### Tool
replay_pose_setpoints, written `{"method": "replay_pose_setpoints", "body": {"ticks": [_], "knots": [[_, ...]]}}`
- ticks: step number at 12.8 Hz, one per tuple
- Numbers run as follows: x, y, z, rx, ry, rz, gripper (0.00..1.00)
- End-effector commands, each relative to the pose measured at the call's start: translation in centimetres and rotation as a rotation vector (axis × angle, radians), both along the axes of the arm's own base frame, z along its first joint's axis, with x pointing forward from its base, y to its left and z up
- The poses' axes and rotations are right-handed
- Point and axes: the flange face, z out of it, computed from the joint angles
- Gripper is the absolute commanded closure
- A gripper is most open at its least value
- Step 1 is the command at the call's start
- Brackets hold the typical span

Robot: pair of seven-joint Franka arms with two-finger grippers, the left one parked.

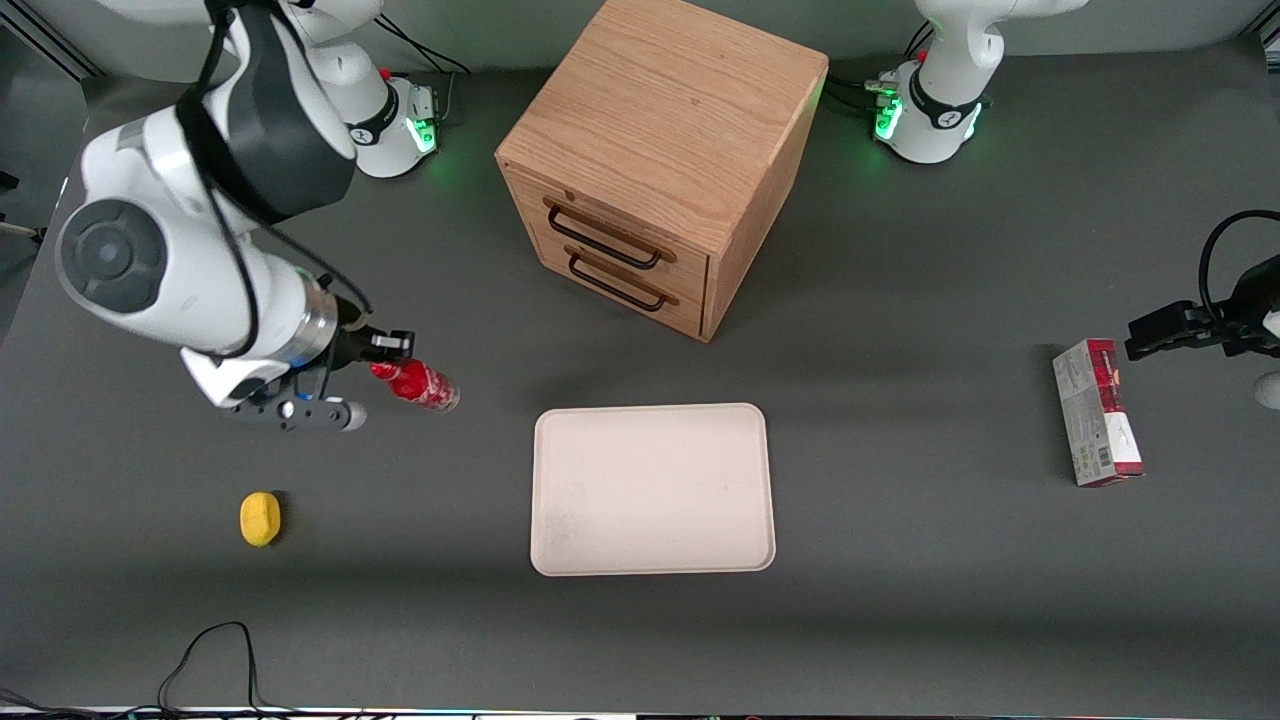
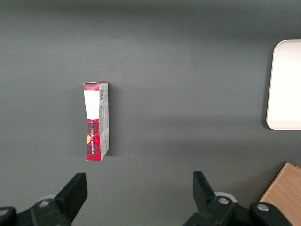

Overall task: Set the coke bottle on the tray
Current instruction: 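Lift the bottle and carry it over the white tray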

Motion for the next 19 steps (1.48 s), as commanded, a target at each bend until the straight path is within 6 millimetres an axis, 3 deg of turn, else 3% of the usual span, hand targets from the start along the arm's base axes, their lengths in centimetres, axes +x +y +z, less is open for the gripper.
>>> {"method": "replay_pose_setpoints", "body": {"ticks": [1,6,9,13,19], "knots": [[2.0,0.5,0.2,0.017,0.008,-0.015,1.00],[5.5,4.1,-5.0,0.049,-0.056,-0.112,1.00],[8.0,7.3,-10.2,0.085,-0.137,-0.213,1.00],[8.6,10.7,-14.8,0.106,-0.187,-0.202,1.00],[8.4,12.5,-17.2,0.101,-0.197,-0.193,1.00]]}}
